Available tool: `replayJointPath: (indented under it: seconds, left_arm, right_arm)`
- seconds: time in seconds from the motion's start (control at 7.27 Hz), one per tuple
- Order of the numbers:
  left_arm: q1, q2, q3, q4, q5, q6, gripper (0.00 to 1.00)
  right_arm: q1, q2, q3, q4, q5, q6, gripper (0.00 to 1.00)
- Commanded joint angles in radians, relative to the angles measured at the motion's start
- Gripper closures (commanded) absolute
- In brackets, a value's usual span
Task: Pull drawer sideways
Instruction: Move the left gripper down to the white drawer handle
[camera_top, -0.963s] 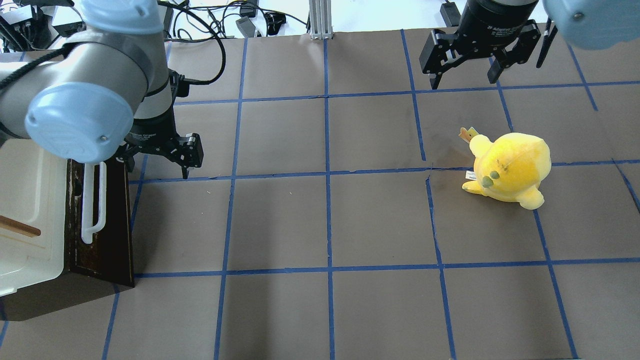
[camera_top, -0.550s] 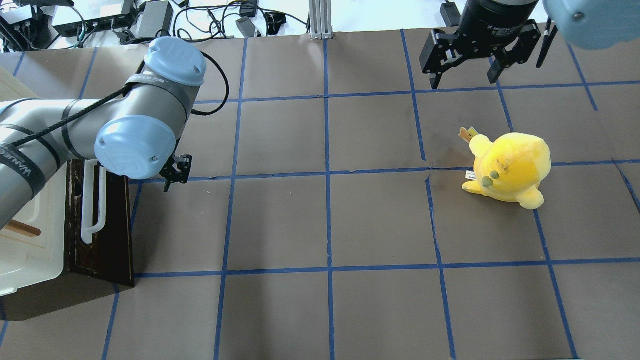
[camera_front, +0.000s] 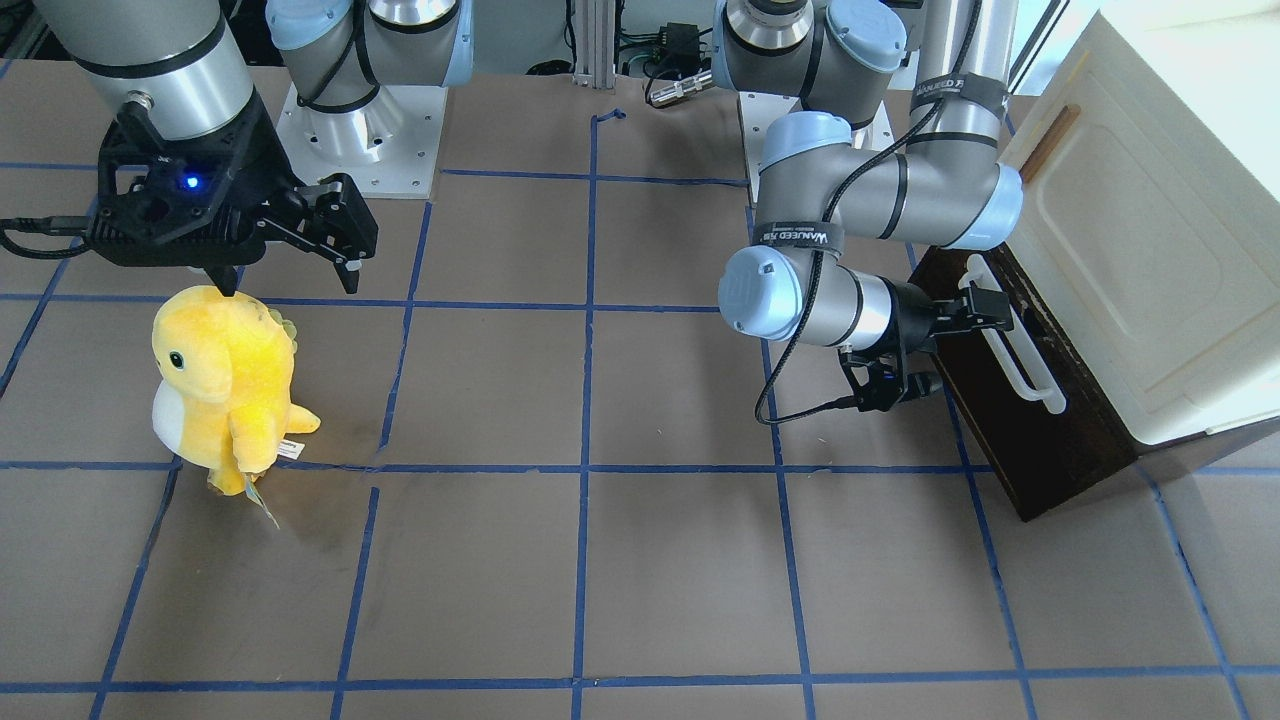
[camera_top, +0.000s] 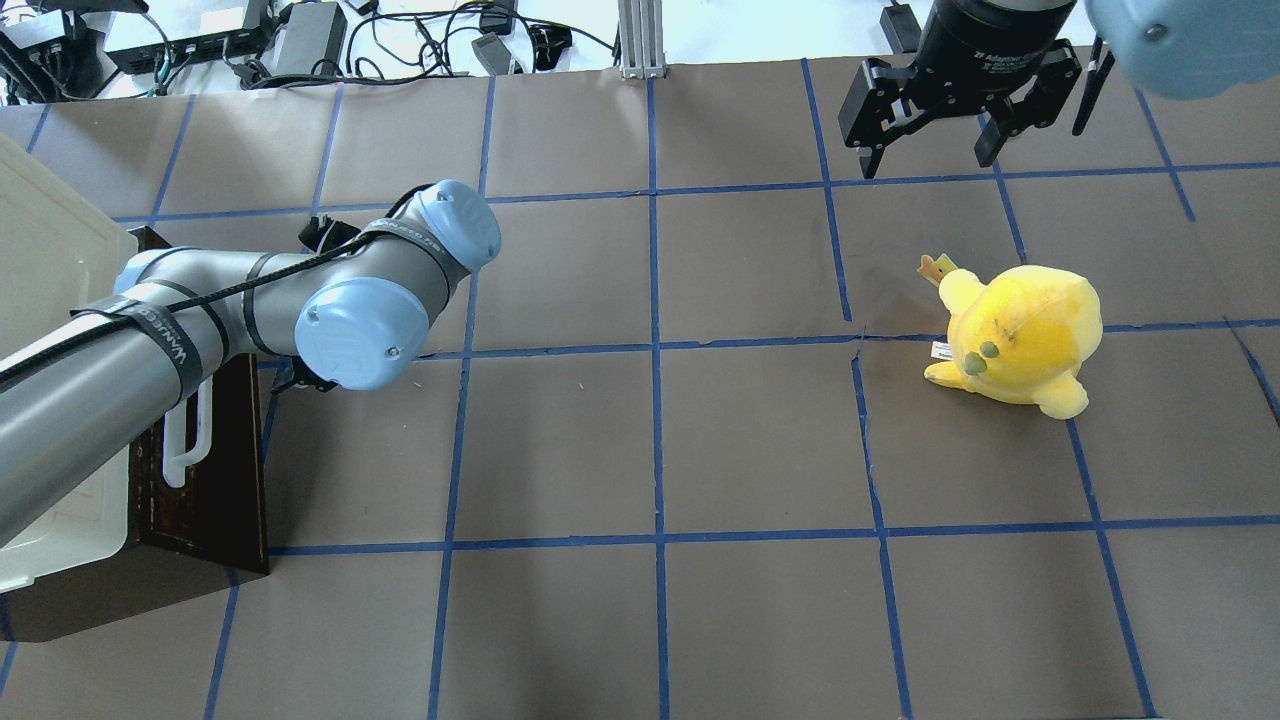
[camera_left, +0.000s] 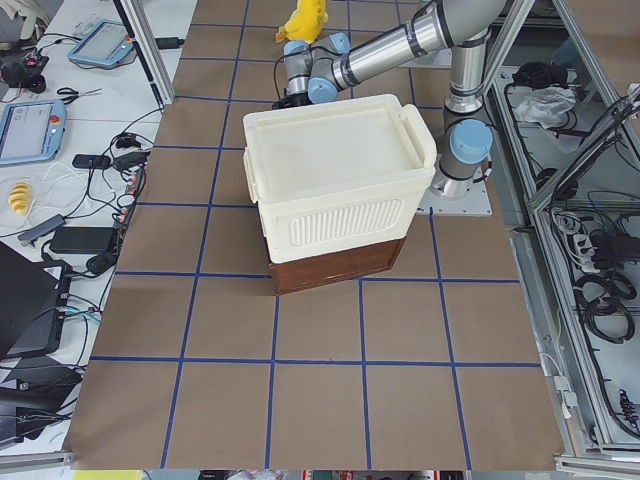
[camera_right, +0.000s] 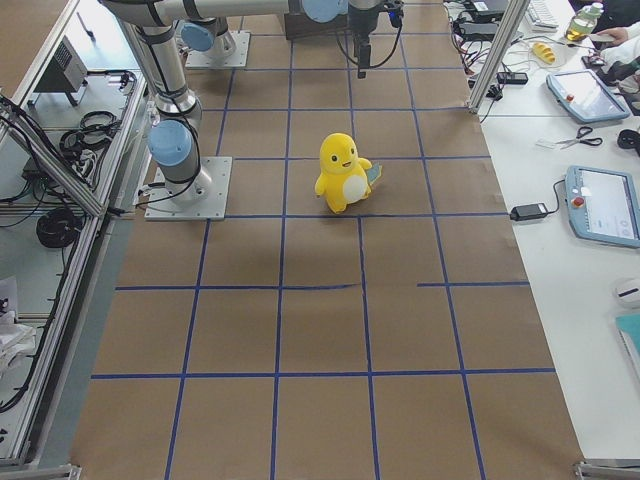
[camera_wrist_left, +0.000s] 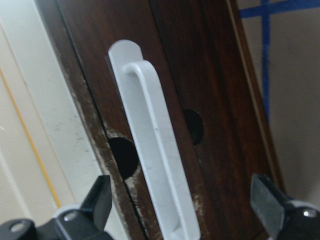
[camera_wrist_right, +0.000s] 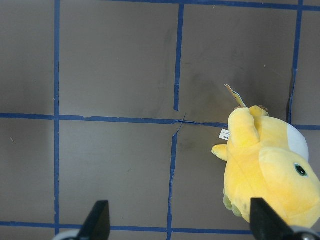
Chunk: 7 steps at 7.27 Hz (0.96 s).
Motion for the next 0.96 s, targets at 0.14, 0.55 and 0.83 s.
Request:
replayJointPath:
  seconds: [0.14,0.55,0.83]
  left_arm:
    - [-0.007,-0.074,-0.007,-0.182,0.179,-0.144,0.00]
    - [-0.007,-0.098,-0.002,-0.231,0.188,-0.225,0.00]
    - [0.001,-0.096,-0.002,-0.233,0.190,-0.224,0.01]
  right_arm:
    - [0.000,0.000,0.000,0.000,0.000,0.000,0.00]
    - [0.000,0.000,0.000,0.000,0.000,0.000,0.00]
    - [0.000,0.000,0.000,0.000,0.000,0.000,0.00]
